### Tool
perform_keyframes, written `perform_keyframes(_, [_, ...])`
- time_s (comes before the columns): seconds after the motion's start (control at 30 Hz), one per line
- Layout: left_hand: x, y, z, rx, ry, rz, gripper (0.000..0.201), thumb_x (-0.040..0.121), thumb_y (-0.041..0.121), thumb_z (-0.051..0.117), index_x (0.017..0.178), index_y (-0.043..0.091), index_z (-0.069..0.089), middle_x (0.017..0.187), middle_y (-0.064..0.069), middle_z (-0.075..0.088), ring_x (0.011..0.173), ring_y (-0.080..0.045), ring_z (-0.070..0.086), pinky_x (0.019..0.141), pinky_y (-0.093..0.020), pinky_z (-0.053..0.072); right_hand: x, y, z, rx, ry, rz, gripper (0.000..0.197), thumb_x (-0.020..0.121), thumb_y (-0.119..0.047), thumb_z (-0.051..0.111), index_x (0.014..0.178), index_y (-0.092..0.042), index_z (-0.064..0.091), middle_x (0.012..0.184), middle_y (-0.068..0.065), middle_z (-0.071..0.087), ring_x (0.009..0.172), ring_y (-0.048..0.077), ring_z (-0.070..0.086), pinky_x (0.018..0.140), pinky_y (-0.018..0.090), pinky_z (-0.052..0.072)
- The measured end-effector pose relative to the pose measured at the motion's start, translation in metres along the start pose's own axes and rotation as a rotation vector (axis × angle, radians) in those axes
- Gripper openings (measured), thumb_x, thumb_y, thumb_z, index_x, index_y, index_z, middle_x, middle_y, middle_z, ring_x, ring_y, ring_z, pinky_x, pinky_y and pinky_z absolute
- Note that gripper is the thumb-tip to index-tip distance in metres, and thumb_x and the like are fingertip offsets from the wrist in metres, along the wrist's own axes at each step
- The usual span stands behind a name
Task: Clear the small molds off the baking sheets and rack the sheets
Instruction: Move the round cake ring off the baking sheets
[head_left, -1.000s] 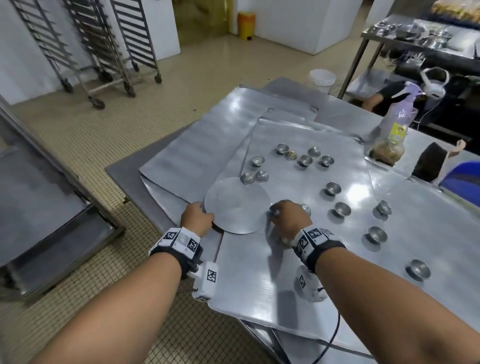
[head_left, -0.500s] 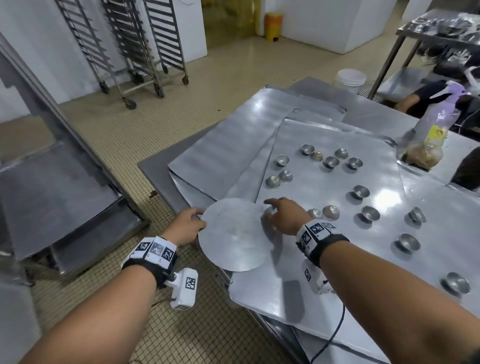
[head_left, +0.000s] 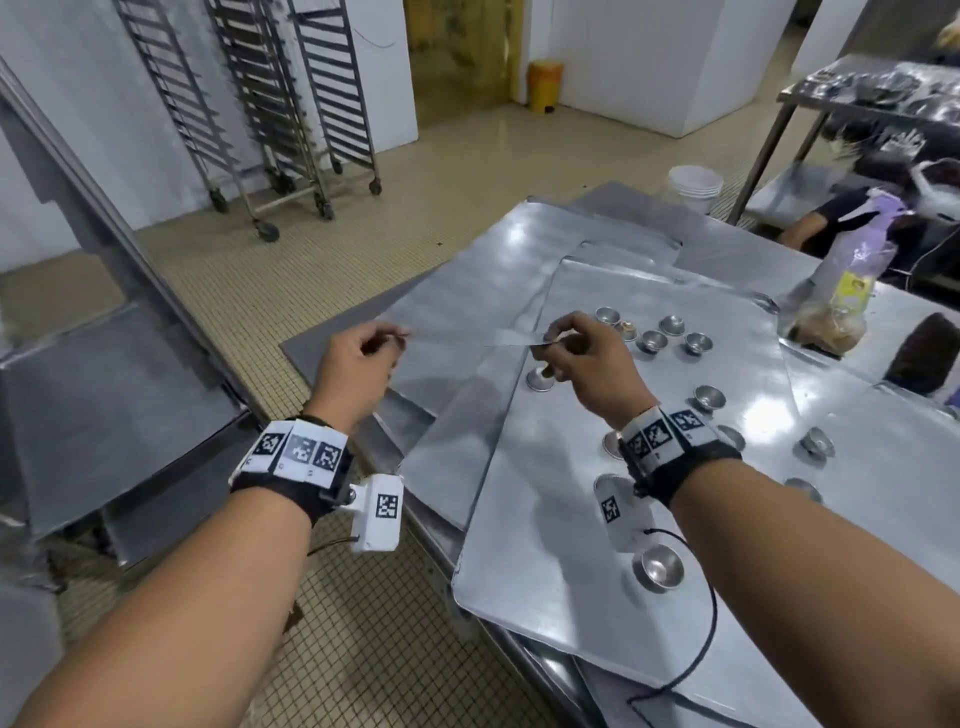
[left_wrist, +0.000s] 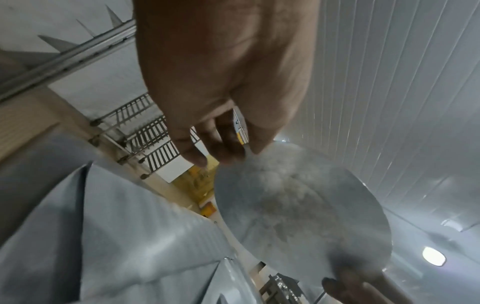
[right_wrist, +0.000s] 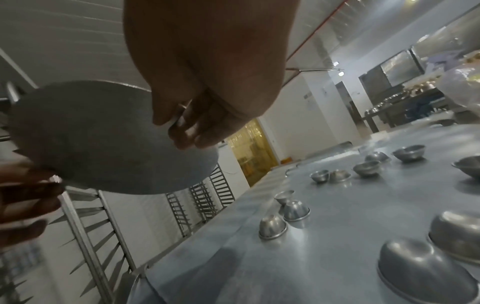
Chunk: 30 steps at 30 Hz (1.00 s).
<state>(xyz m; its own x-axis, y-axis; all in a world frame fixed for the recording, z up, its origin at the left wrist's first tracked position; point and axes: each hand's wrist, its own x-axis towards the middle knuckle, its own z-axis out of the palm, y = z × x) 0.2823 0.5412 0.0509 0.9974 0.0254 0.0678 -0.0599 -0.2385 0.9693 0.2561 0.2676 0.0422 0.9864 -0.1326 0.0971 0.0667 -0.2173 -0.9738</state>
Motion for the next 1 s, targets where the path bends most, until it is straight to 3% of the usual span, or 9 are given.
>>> perform_keyframes(0.1, [-0.004, 0.011, 0.014, -0.248, 0.042, -0.102, 0.026, 0.099, 0.007, 0.047, 0.09, 0.016, 0.069, 0.099, -0.013, 0.071, 0.087, -0.027, 0.071, 0.075, -0.035, 0.054, -0.011, -0.004, -0.006, -0.007, 0.038, -0.045, 0.008, 0.09, -0.006, 0.068, 0.093, -0.012, 0.062, 0.083, 0.014, 0.072, 0.073, 0.027, 0.071, 0.071, 0.036, 0.057])
perform_keyframes(0.17, [-0.01, 0.01, 0.023, -0.336, 0.074, -0.136, 0.016, 0.097, 0.015, 0.058, 0.088, 0.016, 0.072, 0.101, -0.013, 0.071, 0.091, -0.026, 0.071, 0.076, -0.034, 0.057, -0.022, -0.001, -0.012, -0.005, 0.052, -0.052, 0.02, 0.089, 0.003, 0.056, 0.095, -0.014, 0.062, 0.09, 0.011, 0.07, 0.083, 0.031, 0.071, 0.073, 0.036, 0.057])
perform_keyframes(0.23, [-0.015, 0.007, 0.033, -0.349, 0.07, -0.131, 0.006, 0.093, 0.011, 0.068, 0.093, 0.016, 0.067, 0.094, -0.008, 0.071, 0.092, -0.023, 0.067, 0.073, -0.029, 0.058, -0.036, 0.001, -0.018, 0.038, 0.048, -0.015, 0.023, 0.086, 0.002, 0.049, 0.095, -0.014, 0.062, 0.086, 0.008, 0.067, 0.082, 0.031, 0.072, 0.071, 0.034, 0.055])
perform_keyframes(0.3, [-0.019, 0.004, 0.043, -0.377, 0.03, -0.16, 0.027, 0.091, 0.001, 0.068, 0.112, 0.015, 0.06, 0.097, -0.005, 0.07, 0.093, -0.023, 0.067, 0.07, -0.027, 0.058, -0.049, 0.003, -0.027, 0.126, 0.081, 0.061, 0.018, 0.089, -0.003, 0.049, 0.102, -0.012, 0.058, 0.081, 0.008, 0.064, 0.071, 0.028, 0.071, 0.069, 0.036, 0.054])
perform_keyframes(0.43, [-0.032, 0.004, 0.064, -0.375, -0.236, -0.293, 0.06, 0.091, -0.001, 0.066, 0.143, 0.023, 0.046, 0.119, -0.011, 0.066, 0.096, -0.024, 0.07, 0.064, -0.03, 0.059, -0.066, 0.014, -0.06, 0.156, 0.202, 0.256, 0.037, 0.095, -0.02, 0.062, 0.129, -0.019, 0.048, 0.091, 0.009, 0.062, 0.072, 0.02, 0.062, 0.067, 0.037, 0.056])
perform_keyframes(0.63, [-0.068, 0.02, 0.135, -0.069, -0.579, -0.306, 0.047, 0.093, 0.0, 0.062, 0.135, 0.018, 0.053, 0.102, -0.011, 0.07, 0.074, -0.018, 0.07, 0.059, -0.033, 0.057, -0.117, 0.036, -0.141, -0.094, 0.13, 0.383, 0.044, 0.09, -0.025, 0.069, 0.13, -0.019, 0.055, 0.099, 0.01, 0.067, 0.082, 0.024, 0.065, 0.069, 0.037, 0.055])
perform_keyframes(0.73, [-0.098, 0.033, 0.18, -0.017, -0.682, -0.27, 0.046, 0.091, 0.003, 0.067, 0.132, 0.021, 0.054, 0.109, -0.011, 0.073, 0.08, -0.021, 0.071, 0.062, -0.036, 0.059, -0.163, 0.034, -0.185, -0.16, 0.191, 0.386, 0.028, 0.09, -0.025, 0.068, 0.117, -0.024, 0.059, 0.099, 0.01, 0.069, 0.086, 0.025, 0.069, 0.077, 0.043, 0.06])
perform_keyframes(0.87, [-0.145, 0.051, 0.235, 0.009, -0.762, -0.212, 0.044, 0.091, 0.005, 0.068, 0.129, 0.022, 0.056, 0.111, -0.018, 0.071, 0.086, -0.03, 0.072, 0.063, -0.039, 0.06, -0.227, 0.031, -0.241, -0.221, 0.278, 0.389, 0.033, 0.093, -0.024, 0.065, 0.125, -0.015, 0.057, 0.087, 0.003, 0.066, 0.072, 0.016, 0.063, 0.065, 0.03, 0.05])
perform_keyframes(1.0, [-0.207, 0.069, 0.298, 0.024, -0.853, -0.166, 0.043, 0.093, 0.009, 0.066, 0.132, 0.024, 0.055, 0.108, -0.018, 0.073, 0.094, -0.037, 0.072, 0.073, -0.049, 0.061, -0.305, 0.031, -0.303, -0.252, 0.4, 0.423, 0.026, 0.093, -0.021, 0.065, 0.118, -0.017, 0.058, 0.088, 0.003, 0.068, 0.072, 0.019, 0.066, 0.063, 0.032, 0.053])
